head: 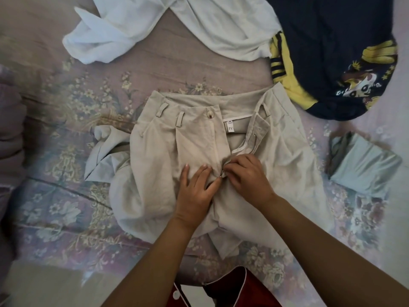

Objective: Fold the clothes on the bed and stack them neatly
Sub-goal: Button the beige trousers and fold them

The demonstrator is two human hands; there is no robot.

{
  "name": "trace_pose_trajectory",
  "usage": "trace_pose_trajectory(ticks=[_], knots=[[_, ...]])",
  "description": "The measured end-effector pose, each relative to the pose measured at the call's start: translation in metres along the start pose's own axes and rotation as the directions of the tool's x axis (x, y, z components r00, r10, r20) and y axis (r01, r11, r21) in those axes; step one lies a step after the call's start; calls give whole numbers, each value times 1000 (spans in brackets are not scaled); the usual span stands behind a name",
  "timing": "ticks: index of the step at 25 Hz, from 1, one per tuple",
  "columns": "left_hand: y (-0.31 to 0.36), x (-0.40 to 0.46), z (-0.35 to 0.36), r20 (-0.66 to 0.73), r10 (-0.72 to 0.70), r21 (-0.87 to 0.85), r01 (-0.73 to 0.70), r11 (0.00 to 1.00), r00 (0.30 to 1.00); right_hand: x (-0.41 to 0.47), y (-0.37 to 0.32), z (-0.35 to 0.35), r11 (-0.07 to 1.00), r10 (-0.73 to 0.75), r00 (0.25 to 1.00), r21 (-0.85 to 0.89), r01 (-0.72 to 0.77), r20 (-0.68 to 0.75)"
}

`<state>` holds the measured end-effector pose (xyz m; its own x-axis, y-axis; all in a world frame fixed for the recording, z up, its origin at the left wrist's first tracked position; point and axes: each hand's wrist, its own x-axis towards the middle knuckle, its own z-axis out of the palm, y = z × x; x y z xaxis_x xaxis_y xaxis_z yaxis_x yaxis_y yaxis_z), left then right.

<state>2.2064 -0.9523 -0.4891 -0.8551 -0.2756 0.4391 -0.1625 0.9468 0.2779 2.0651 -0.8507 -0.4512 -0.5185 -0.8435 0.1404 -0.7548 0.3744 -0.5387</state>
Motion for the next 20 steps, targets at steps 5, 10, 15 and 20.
trace_pose_trajectory(ticks=[5, 10, 15, 20], knots=[[4, 8, -1, -17, -4, 24, 4, 1000, 1000, 8, 6, -6, 997, 28, 960, -82, -6, 277], [7, 18, -1, -53, -42, -27, 40, 999, 998, 18, 7, -7, 955, -65, 913, -241, 174, 404], [13, 34, -3, -93, -33, 124, 45, 991, 995, 21, -1, -9, 951, 24, 921, -292, 99, 390], [16, 30, -10, -59, -73, 112, 80, 991, 996, 29, 0, -15, 972, 12, 875, -210, 102, 484]])
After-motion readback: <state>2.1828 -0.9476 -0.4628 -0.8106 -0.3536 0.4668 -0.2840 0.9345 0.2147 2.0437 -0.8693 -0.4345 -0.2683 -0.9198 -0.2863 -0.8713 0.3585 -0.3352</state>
